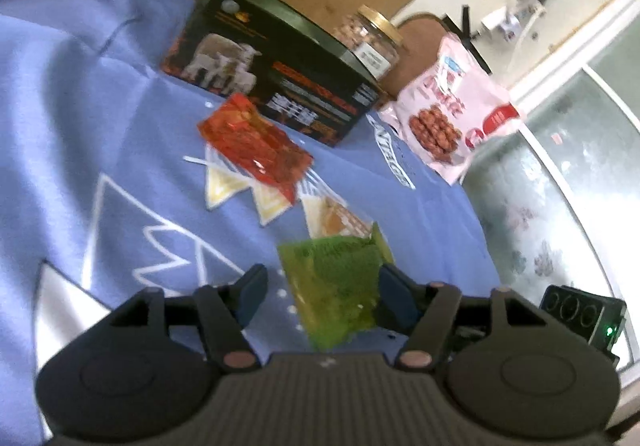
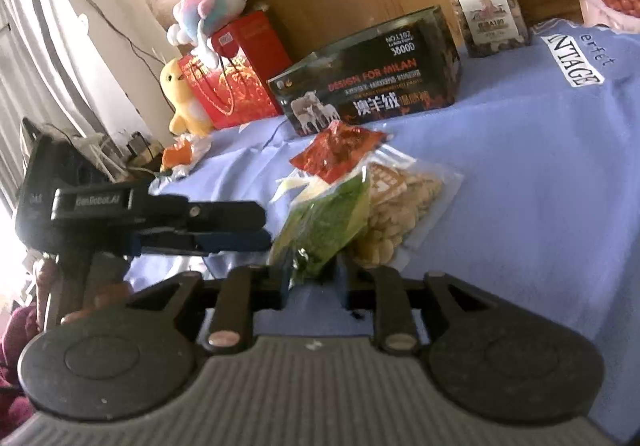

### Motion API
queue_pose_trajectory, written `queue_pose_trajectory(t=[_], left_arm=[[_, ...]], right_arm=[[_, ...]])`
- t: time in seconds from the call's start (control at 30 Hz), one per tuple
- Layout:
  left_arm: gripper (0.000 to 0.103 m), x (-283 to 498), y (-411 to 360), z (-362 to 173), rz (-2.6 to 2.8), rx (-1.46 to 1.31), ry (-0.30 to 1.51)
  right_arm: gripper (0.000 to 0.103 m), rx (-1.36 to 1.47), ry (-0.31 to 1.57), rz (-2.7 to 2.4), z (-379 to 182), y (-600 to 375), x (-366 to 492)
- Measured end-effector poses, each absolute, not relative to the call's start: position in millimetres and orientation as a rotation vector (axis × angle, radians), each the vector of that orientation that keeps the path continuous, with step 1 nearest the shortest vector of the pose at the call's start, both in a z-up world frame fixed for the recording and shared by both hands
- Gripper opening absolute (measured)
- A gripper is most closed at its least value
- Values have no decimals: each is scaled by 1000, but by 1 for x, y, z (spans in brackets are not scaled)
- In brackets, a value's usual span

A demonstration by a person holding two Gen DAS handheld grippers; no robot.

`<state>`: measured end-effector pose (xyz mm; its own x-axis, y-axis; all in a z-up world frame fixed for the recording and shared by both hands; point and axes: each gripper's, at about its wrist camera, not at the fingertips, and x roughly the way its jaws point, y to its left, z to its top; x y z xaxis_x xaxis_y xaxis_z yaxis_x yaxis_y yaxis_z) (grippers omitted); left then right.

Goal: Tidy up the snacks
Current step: 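Reach the left gripper to the green leafy packet and grasp it, then carry the green leafy packet into the black tin and release it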

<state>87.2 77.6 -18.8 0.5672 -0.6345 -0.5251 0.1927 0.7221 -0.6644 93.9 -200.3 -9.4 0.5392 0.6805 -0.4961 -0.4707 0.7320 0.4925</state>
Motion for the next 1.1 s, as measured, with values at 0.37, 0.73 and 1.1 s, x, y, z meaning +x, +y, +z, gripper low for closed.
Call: queue_pose_trajectory(t=[0.37, 0.73, 1.1], left_arm=[[54, 94, 61, -29, -616, -657, 867], [47, 95, 78, 12, -669, -679, 747], [57, 117, 100, 15, -710, -864, 702]], right_arm=[[18, 465, 809, 787, -31, -209, 111], [15, 902, 843, 909, -28, -238, 141], [15, 1015, 759, 1004, -1, -238, 188]])
